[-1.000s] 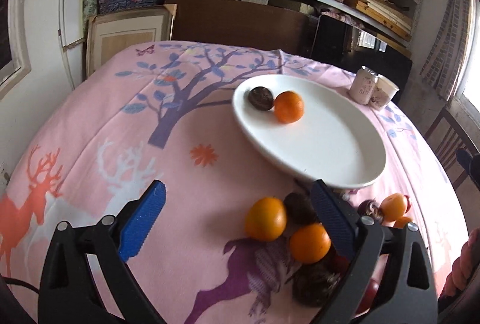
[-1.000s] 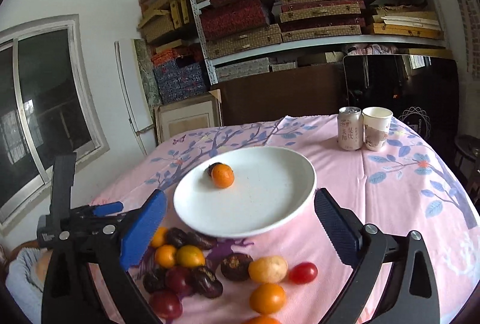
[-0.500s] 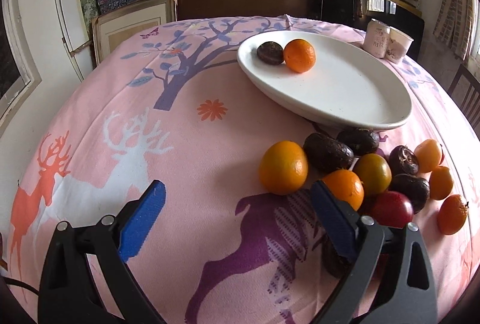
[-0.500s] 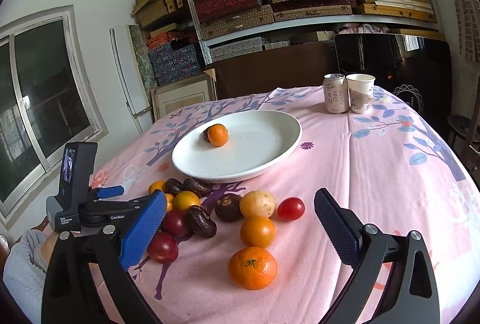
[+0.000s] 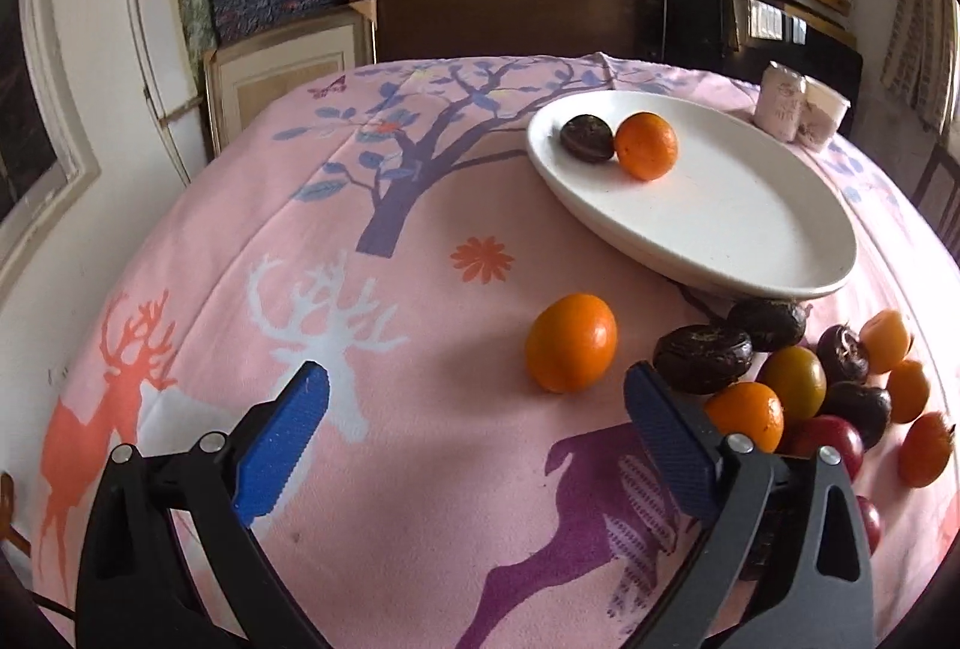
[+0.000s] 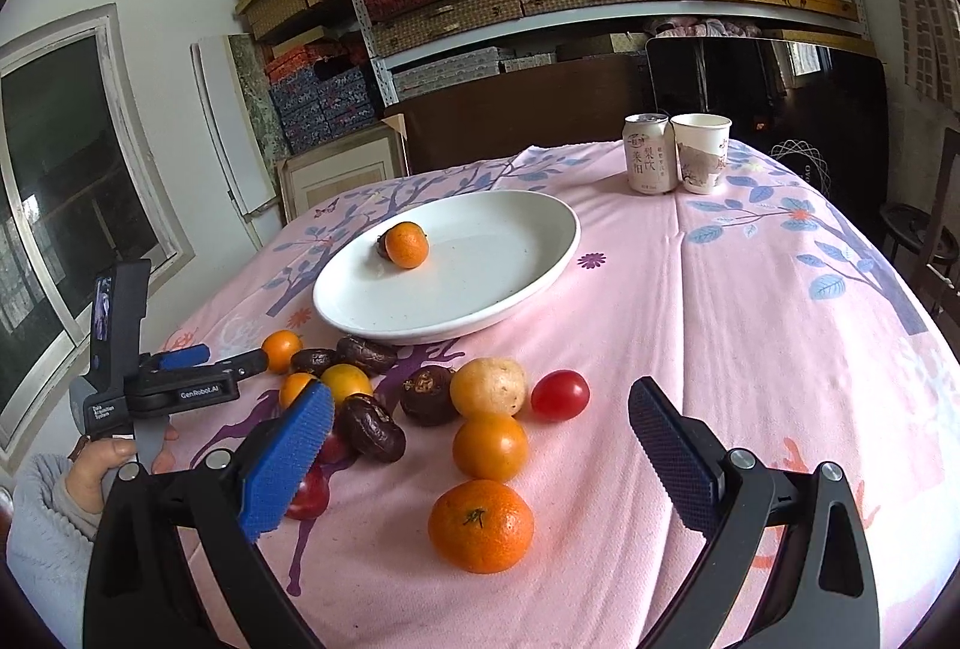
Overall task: Organize fruits
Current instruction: 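Grasp a small orange with the left tool while the right tool grasps a tangerine, then lower both held fruits onto the white plate and open both tools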
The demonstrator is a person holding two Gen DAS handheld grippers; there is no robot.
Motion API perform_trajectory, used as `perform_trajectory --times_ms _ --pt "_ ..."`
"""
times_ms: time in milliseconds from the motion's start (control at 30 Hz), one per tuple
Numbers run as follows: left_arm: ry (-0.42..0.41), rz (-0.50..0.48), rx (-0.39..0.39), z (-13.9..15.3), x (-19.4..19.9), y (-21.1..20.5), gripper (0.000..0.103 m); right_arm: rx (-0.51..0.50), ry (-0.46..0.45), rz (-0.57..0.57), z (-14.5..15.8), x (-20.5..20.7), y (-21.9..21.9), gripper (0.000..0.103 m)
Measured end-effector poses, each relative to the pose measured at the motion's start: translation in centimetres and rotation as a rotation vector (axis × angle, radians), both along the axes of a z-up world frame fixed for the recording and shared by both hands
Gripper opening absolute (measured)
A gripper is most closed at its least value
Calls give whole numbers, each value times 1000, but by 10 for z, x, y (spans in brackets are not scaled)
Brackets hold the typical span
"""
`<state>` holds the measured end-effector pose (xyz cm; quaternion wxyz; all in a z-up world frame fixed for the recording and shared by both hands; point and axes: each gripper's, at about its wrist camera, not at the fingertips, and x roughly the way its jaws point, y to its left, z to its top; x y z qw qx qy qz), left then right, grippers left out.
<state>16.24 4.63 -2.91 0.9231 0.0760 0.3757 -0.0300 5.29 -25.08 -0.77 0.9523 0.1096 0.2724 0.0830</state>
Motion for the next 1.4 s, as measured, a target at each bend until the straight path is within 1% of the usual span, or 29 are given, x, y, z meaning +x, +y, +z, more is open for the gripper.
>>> perform_trajectory --times_ms 33,100,133,167,233,300,333,400,433,467,600,733,800,900,967,1033,1067,1100,1133,1167,1300,1400 --pt "18 -16 9 -3 4 -4 97 1 -1 -2 0 0 -1 99" --pt "72 -36 -24 -8 14 -6 97 4 2 -4 0 1 -2 99" --pt "95 -38 -49 -11 19 -4 93 4 4 -4 -1 1 -1 99" --pt "116 -43 -80 -13 24 -1 82 4 6 -4 -1 1 -1 99" --pt "143 -55 -139 -16 31 2 72 2 12 -2 -2 2 -1 99" --pt "139 -61 -151 -17 33 1 65 -2 19 1 -4 4 1 99" --pt "141 -74 -156 -17 34 -1 64 -5 22 2 -4 4 1 99" --pt "137 -107 -164 -17 31 -5 52 -8 28 4 -5 5 2 99" --pt "139 -119 -162 -17 30 -7 42 -8 30 6 -6 6 3 99" --pt "138 -128 -161 -17 27 -8 35 -6 33 10 -6 6 3 99" --pt "125 -105 -171 -13 8 -1 35 13 54 23 -7 3 0 99" --pt "89 -77 -202 -6 -9 8 35 23 97 36 -14 -4 -1 98" --pt "75 -79 -203 -3 -12 7 35 15 124 50 -19 -8 1 89" --pt "84 -92 -190 -6 -12 3 35 -16 180 81 -28 -8 10 85" --pt "93 -99 -181 -8 -12 0 35 -30 207 88 -31 -4 14 85" --pt "99 -103 -177 -10 -11 -1 35 -29 239 90 -37 0 13 79" --pt "102 -104 -177 -10 -11 -1 35 -27 254 93 -39 2 14 71" --pt "106 -103 -179 -11 -10 -1 35 -27 267 97 -42 3 14 58" --pt "109 -102 -181 -12 -10 0 35 -26 281 104 -45 5 15 50" --pt "113 -102 -183 -12 -10 1 35 -25 296 105 -47 7 15 46" --pt "119 -105 -183 -13 -9 0 35 2 282 133 -45 5 15 45" --pt "89 -110 -185 -6 -13 -2 35 28 233 134 -37 -1 12 45"
